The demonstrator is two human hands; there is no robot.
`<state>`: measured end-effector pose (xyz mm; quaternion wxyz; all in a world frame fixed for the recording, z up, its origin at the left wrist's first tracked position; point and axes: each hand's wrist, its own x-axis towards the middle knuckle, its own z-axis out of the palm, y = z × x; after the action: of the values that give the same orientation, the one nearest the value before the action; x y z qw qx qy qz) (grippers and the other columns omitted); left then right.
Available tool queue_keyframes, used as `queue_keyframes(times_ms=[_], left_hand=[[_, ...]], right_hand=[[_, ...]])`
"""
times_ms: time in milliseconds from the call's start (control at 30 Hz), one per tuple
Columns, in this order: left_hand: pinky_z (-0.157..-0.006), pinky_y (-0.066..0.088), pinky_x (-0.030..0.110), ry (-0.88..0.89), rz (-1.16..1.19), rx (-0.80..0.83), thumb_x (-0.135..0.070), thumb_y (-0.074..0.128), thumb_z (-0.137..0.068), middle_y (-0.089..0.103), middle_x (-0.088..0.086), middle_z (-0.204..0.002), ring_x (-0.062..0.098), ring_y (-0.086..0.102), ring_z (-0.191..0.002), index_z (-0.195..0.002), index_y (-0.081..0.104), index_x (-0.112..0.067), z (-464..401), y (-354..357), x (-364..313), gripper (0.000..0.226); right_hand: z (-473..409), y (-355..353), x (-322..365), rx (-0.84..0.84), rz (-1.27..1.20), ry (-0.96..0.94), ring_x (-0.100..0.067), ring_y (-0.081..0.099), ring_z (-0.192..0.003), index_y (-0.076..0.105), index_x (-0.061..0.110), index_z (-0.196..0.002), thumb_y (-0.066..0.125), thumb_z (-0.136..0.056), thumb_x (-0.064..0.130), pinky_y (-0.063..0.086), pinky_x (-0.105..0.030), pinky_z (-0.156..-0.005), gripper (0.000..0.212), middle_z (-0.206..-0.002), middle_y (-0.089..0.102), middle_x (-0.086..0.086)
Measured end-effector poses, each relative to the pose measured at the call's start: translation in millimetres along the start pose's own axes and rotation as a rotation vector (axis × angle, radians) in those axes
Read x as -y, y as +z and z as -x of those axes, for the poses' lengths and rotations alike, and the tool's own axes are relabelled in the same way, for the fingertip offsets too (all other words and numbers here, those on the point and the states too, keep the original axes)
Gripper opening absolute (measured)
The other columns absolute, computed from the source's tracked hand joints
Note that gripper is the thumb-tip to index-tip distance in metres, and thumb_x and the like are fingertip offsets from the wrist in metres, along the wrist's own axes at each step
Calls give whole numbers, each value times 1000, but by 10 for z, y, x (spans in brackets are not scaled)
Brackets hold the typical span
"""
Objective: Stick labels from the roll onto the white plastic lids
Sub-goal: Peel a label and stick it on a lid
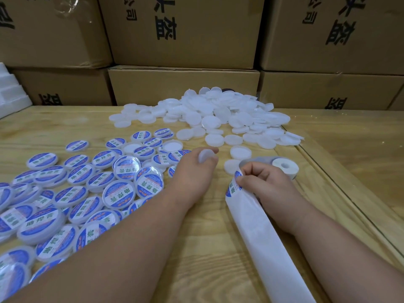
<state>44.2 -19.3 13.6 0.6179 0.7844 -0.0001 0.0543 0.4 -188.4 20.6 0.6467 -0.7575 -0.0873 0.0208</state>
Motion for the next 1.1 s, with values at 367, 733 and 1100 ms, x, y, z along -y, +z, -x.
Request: queue_keyframes(times_ms=[367,733,1100], left_hand=[[-66,52,13,166,194,70,-31,67,-79,71,-23,-88,-5,65,-77,-92,66,-42,394,249,-15,17],[-69,59,21,42,305,125,-26,82,-82,75,-17,-89,3,72,-81,-94,74,-37,214,165,17,19],[-70,59,26,2,322,117,-36,75,-73,77,-10,-84,7,70,-76,-82,76,-32,154,194,5,10]], right_hand=[[-77,-11,-42,-172,-18,51,-20,62,-66,72,9,-79,71,-93,30,49,-34,-62,24,-73,70,-12],[-115,-30,-70,-54,-196,8,-29,66,-88,75,15,-92,68,-76,20,51,-43,-84,17,-97,70,-27],[-134,-20,-60,-108,-85,65,-19,60,-67,73,13,-77,74,-87,23,48,-31,-62,15,-74,68,-9]])
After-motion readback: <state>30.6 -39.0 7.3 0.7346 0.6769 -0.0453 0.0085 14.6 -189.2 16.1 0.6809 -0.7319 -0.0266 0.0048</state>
